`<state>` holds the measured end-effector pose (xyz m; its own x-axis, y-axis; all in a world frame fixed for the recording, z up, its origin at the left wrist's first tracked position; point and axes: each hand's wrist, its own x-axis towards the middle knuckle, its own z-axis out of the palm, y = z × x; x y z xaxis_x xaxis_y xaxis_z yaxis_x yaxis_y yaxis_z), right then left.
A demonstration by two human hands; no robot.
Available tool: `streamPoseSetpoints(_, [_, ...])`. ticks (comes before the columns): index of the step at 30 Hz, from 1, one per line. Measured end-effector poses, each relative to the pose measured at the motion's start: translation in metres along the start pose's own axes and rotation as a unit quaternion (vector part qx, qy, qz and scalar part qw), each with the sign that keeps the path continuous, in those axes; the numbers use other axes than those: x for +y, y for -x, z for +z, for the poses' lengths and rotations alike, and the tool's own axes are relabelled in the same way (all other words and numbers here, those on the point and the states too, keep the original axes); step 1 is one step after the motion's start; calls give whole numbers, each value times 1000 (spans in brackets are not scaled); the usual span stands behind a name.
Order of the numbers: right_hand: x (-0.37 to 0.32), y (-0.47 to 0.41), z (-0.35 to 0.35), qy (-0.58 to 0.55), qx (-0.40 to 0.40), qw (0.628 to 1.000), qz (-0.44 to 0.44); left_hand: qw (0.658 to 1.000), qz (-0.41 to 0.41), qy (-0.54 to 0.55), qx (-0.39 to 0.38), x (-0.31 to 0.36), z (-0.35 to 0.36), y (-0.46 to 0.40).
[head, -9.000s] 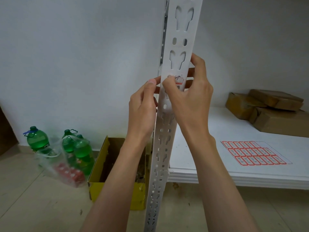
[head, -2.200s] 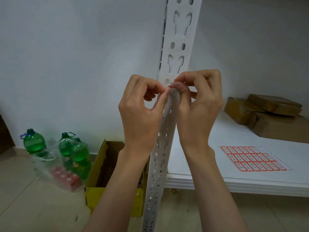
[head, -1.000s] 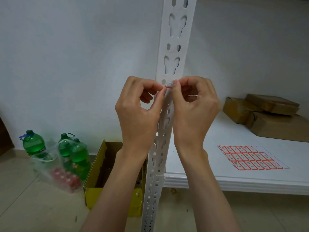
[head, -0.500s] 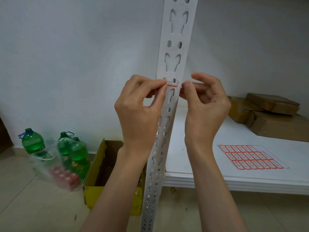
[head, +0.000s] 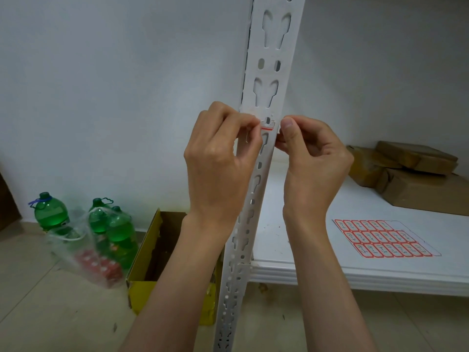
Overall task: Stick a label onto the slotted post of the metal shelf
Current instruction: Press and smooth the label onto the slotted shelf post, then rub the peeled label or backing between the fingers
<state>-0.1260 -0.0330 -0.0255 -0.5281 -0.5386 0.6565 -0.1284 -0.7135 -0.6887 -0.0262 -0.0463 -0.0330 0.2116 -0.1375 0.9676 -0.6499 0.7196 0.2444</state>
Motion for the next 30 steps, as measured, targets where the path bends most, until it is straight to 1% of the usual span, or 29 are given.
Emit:
streamPoseSetpoints(9, [0, 0, 0, -6, -2, 1000, 11, 999, -43, 8, -21, 4, 6, -4])
streamPoseSetpoints(12, [1, 0, 0, -9, -7, 1000, 19, 998, -57, 27, -28, 3, 5, -8])
streamPoseSetpoints(16, [3, -3, -2, 1, -12, 1000, 28, 993, -100, 64, -4, -5, -2, -12])
streamPoseSetpoints(19, [5, -7, -5, 2, -21, 999, 32, 991, -104, 90, 5, -1, -8, -14])
streamPoseSetpoints(24, [8, -17, -23, -6, -48, 995, 88, 987, -72, 137, -38, 20, -5, -7])
streamPoseSetpoints(30, [31, -30, -62, 63, -136, 974, 170, 983, -48, 135, -114, 40, 15, 18])
